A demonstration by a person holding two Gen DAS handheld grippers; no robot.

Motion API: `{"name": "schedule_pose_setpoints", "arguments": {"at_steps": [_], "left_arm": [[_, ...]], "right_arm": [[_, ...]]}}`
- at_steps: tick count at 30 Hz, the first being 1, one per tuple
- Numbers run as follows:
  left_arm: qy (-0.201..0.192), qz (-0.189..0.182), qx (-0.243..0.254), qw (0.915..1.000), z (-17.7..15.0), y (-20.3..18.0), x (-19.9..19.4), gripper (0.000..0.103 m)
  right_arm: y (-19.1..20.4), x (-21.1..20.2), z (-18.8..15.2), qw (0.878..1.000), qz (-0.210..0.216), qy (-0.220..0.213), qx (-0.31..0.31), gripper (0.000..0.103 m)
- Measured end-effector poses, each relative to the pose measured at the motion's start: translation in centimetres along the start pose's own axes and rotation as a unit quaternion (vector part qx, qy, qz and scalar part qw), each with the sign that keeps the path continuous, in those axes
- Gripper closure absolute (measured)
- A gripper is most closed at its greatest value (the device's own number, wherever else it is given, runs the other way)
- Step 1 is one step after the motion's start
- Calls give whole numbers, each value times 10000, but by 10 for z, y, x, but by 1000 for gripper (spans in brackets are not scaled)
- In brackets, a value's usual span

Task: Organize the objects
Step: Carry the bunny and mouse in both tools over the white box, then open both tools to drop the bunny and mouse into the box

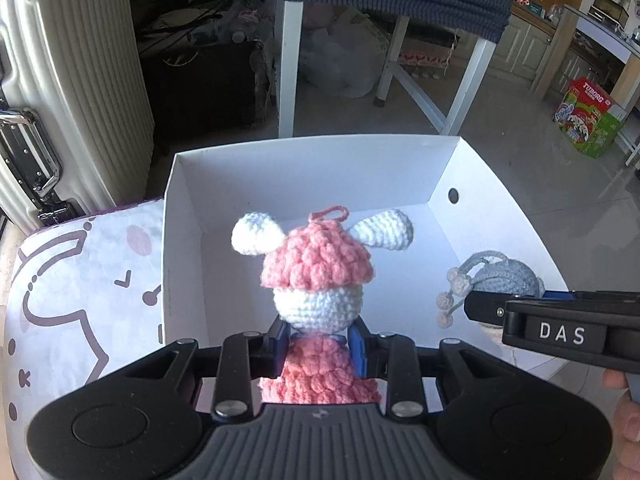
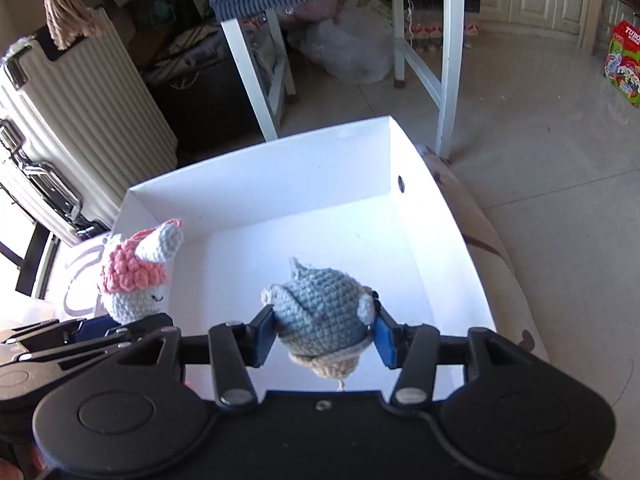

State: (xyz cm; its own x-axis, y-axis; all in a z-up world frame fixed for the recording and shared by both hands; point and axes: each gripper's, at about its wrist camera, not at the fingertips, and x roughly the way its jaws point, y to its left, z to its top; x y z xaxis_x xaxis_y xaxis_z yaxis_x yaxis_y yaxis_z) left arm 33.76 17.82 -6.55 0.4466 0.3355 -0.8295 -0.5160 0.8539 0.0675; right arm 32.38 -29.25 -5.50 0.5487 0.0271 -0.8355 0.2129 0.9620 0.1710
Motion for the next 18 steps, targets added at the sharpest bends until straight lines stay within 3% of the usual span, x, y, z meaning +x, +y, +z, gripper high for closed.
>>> {"name": "schedule_pose_setpoints", "arguments": {"at_steps": [7,16,18], "left_arm": [[436,-14,-150,9989,-3,0,22,70],[779,253,-307,9962,-7,3,38,69],[761,308,-324,9961,-6,3,38,64]], "right_arm": [[-5,16,3,9994,-147,264,-163,52],[-11,22,8,9984,-321,314,-345,52],[-12,24,8,9982,-314,324,-387,52]]}}
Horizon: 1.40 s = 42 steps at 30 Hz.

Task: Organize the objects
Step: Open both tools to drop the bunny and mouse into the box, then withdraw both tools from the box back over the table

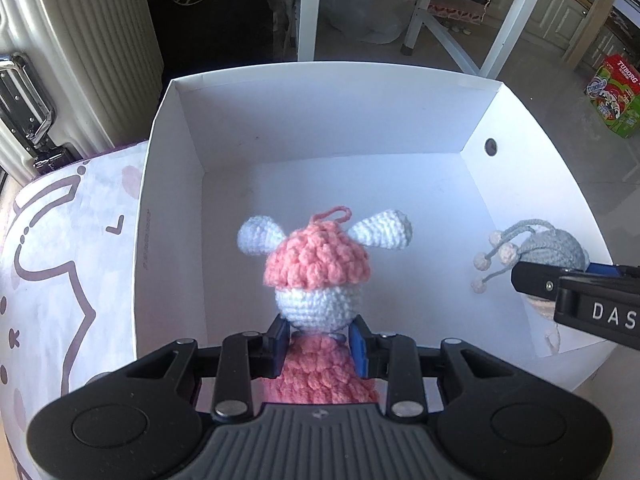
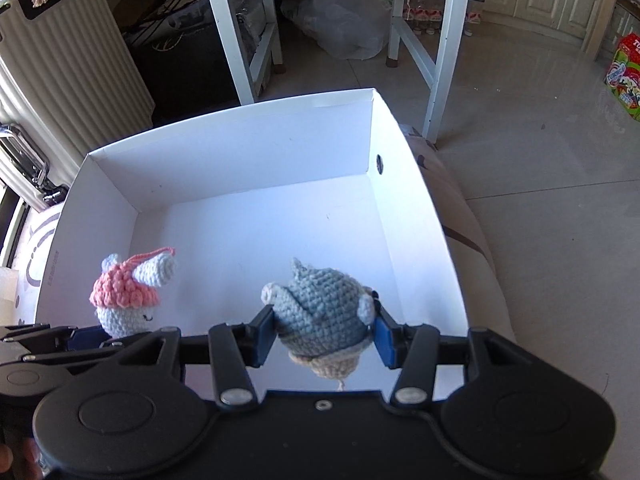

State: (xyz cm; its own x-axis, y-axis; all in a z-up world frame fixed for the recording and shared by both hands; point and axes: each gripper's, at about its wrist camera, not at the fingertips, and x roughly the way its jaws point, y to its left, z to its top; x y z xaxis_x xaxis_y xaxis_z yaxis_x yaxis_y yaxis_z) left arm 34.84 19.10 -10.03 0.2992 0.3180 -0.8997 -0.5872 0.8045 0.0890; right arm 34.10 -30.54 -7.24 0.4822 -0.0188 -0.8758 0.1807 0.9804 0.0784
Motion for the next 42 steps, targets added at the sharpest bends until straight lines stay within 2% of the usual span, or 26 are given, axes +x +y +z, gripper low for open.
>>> {"name": "schedule_pose_setpoints", "arguments": {"at_steps": [1,2,3,4,14,17,25,32,34,42], "left_arm": [[-46,38,-24,10000,0,0,-1,56],[-105,89,-76,9999,1,1,-3,39],[-147,115,-105,9998,1,1,-5,31],[-169,91,-100,9998,2,1,-7,30],[-98,127,-32,9999,-2,-1,-13,29],[-160,141,39,9998,-4,-3,-19,24],[-301,142,15,9994,-8,-1,-38,24],[-475,211,6,9986,-14,2,-61,20],[-548,231,6,9982,-16,3,-69,18],[-744,190,-101,9970,-28,10,-96,12]], "right_arm": [[-1,1,0,10000,-1,11,9,52],[-1,1,1,10000,-4,26,28,52],[-1,1,2,10000,3,30,33,51],[-1,1,2,10000,7,35,36,51],[0,-7,3,9999,-116,83,-24,43],[0,-10,2,9999,-144,43,-49,39],[4,-28,0,9997,-145,-131,-167,30],[3,-46,-5,9996,-168,-246,-17,28],[3,-53,-6,9994,-148,-322,10,22],[2,-83,-16,9977,-238,-627,20,19]]}}
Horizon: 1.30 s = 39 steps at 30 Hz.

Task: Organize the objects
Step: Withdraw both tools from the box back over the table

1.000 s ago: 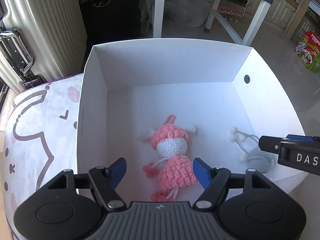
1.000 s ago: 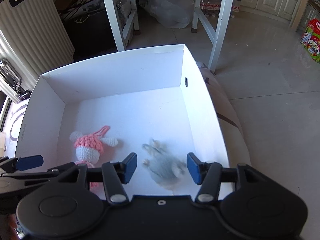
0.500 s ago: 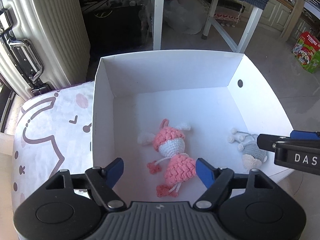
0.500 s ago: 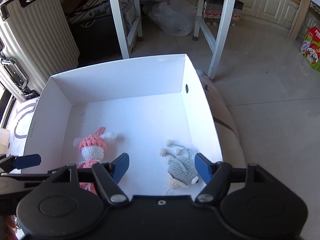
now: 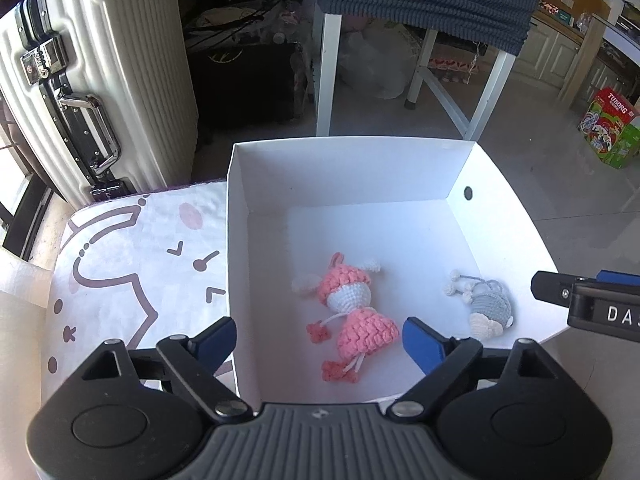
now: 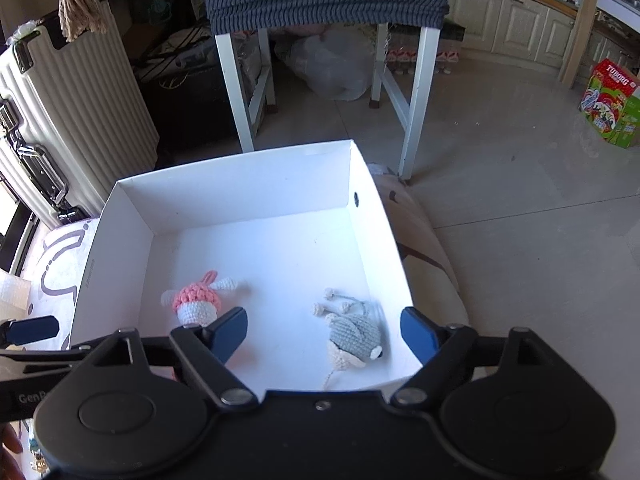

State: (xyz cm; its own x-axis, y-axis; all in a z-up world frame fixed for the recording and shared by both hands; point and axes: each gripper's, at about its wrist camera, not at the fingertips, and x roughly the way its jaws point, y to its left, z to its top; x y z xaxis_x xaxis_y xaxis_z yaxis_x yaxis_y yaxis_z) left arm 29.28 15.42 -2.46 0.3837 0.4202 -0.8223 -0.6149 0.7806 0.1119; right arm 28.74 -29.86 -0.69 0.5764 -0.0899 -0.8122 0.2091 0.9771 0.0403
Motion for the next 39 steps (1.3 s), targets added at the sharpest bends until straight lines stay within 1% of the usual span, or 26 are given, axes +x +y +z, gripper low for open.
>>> {"name": "schedule_pose_setpoints", "arguments": {"at_steps": [5,7,10,13,15,20,34,39], "left_arm": [[-123,57,-76,9999,-6,5,-17,9],[-186,100,-101,9997,-8,7,-24,7],[-267,176,-121,9994,-12,10,-33,5],[-311,222,-141,9992,-16,14,-40,3],[-328,239,-150,9991,-17,16,-42,2],[-383,274,-157,9988,-22,20,-51,0],[-513,259,-132,9983,-29,27,-65,0],[-632,255,-180,9975,-31,31,-76,0]], "right_arm": [[-4,-16,-5,9999,-29,-112,-12,17],[-4,-22,-8,9998,-30,-175,-28,11],[-5,-31,-12,9996,-24,-264,-49,6],[-5,-40,-16,9993,-33,-377,-68,4],[-5,-44,-18,9990,-16,-434,-69,0],[-4,-53,-26,9984,14,-559,-96,0],[-8,-69,-34,9965,51,-823,119,0],[-12,-78,-36,9951,81,-963,184,0]]}}
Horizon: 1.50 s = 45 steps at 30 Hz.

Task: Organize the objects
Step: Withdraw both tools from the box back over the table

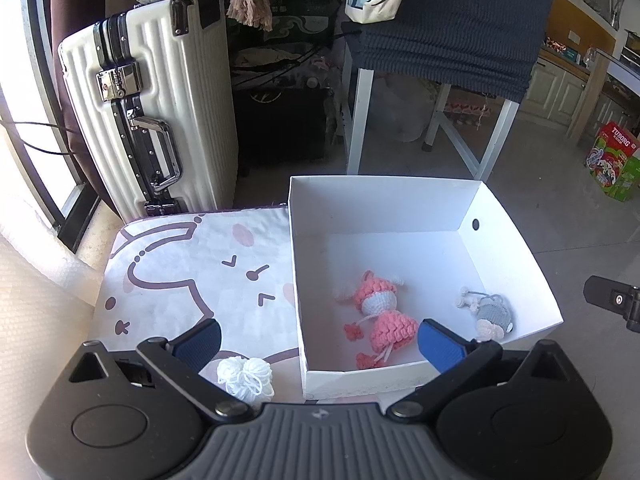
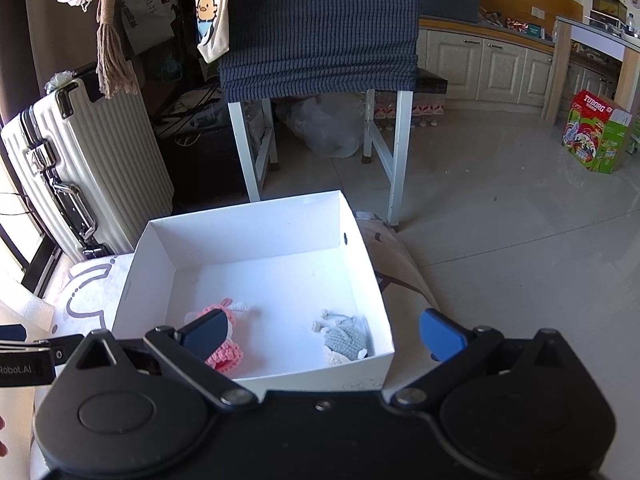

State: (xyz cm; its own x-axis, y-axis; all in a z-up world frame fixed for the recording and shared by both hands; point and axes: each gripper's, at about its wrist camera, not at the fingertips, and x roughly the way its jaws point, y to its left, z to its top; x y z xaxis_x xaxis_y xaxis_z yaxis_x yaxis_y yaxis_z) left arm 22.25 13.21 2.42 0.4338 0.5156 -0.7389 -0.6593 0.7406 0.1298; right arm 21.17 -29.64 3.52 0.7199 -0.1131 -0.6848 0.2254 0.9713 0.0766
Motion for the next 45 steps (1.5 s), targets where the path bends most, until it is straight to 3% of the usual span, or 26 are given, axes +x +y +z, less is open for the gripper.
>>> {"name": "schedule_pose_setpoints", "arguments": {"at_steps": [10,24,35,39,45], "left_arm": [[-388,14,41,9992,-10,2,-33,0],[-726,150,-95,9972,-64,10,-67,0],[-893,506,-219,9945,-99,6,-73,0],[-765,563,-229,9952,-107,2,-64,0],[-92,472,-530,9974,-123,5,-35,0]], "right_arm": [[-3,-28,-9,9993,156,-343,15,0],[-13,-52,-46,9964,215,-746,-339,0],[-14,-58,-75,9944,350,-795,-596,0],[-14,-50,-83,9940,417,-698,-726,0],[-18,-24,-90,9965,391,-304,-678,0]]}}
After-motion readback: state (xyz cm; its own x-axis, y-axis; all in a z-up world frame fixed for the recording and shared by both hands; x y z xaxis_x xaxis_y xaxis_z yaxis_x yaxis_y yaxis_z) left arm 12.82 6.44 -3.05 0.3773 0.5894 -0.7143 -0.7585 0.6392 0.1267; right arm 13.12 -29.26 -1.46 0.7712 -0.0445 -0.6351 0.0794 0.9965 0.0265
